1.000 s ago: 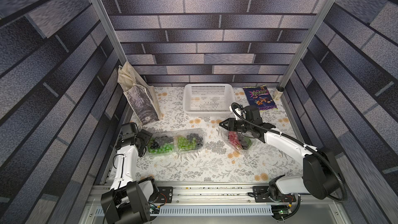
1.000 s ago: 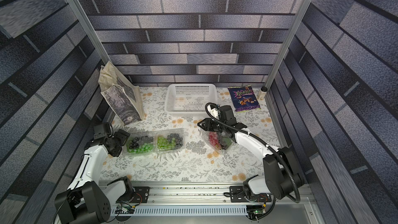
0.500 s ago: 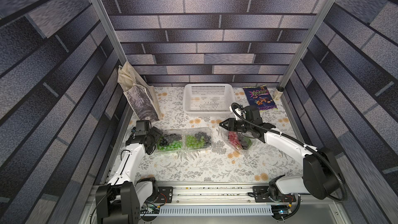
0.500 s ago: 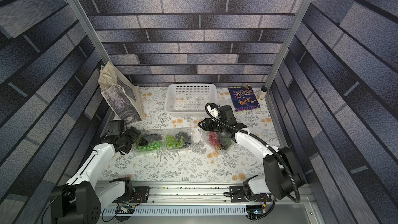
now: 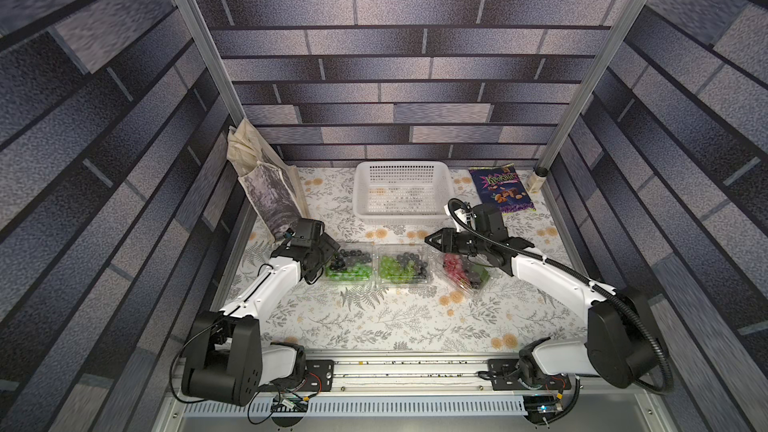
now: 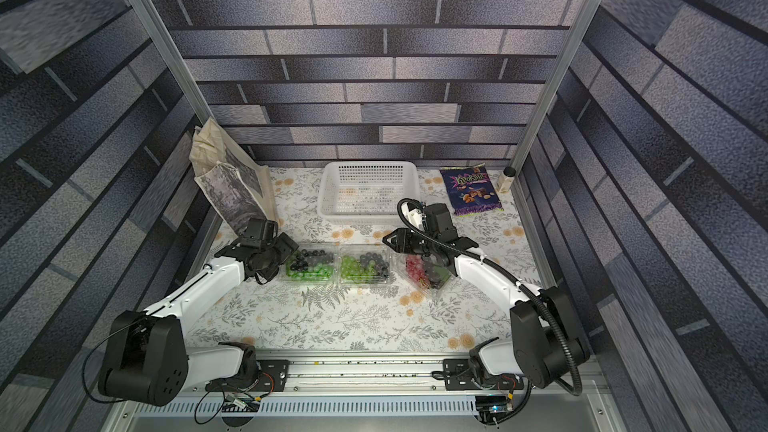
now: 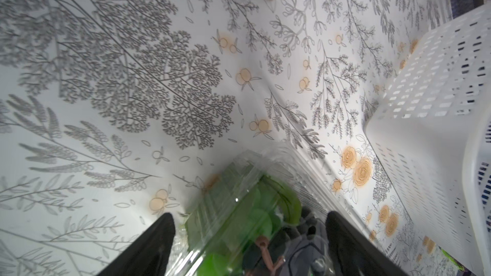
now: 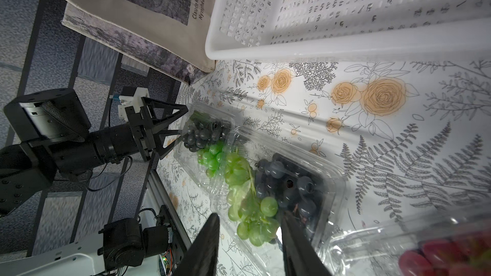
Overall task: Pack grapes into containers
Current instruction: Move the packing box to the center of the board.
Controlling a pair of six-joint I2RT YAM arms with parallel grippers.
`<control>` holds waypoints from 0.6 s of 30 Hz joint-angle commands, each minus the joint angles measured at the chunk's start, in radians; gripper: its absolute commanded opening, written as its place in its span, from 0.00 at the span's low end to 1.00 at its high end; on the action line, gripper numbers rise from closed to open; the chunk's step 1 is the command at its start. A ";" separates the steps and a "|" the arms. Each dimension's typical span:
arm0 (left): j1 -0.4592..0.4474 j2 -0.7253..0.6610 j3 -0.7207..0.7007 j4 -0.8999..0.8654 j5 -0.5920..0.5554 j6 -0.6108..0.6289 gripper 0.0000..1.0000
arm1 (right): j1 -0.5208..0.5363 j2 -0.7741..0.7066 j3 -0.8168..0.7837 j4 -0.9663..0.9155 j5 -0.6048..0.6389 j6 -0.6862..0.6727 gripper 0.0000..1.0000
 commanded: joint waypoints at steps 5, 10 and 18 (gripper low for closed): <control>-0.100 0.055 0.064 0.053 -0.024 -0.047 0.91 | -0.009 -0.037 0.006 -0.020 0.017 -0.006 0.40; -0.095 0.009 0.055 0.012 -0.052 -0.038 0.92 | -0.009 -0.050 0.005 -0.040 0.034 -0.020 0.42; -0.063 -0.181 0.061 -0.148 -0.193 0.102 1.00 | -0.055 -0.102 0.031 -0.152 0.138 -0.119 1.00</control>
